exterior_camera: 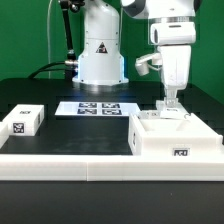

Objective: Assemble cabinet

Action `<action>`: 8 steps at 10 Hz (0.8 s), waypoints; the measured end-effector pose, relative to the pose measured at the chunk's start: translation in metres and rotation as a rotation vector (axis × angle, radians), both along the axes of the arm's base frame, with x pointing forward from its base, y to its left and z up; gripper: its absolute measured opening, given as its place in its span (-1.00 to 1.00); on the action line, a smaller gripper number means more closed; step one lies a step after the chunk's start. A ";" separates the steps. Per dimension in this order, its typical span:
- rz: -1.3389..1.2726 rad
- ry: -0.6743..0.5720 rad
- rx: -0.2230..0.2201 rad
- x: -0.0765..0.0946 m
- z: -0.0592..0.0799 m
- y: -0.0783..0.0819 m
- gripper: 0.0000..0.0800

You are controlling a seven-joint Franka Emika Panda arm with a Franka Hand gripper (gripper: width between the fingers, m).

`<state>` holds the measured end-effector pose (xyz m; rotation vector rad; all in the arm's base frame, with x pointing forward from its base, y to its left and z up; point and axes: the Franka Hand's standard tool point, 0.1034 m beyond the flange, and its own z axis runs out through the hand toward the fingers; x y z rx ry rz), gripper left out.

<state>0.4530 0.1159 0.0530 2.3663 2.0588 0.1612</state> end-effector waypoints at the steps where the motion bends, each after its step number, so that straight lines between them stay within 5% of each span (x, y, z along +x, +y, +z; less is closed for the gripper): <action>1: -0.003 0.000 0.000 0.001 0.000 -0.001 -0.82; 8: 0.000 0.009 -0.006 0.008 0.002 0.001 -0.82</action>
Offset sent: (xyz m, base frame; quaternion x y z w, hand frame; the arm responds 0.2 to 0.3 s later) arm 0.0000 0.0000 0.0000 0.0000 0.0000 0.0000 1.0000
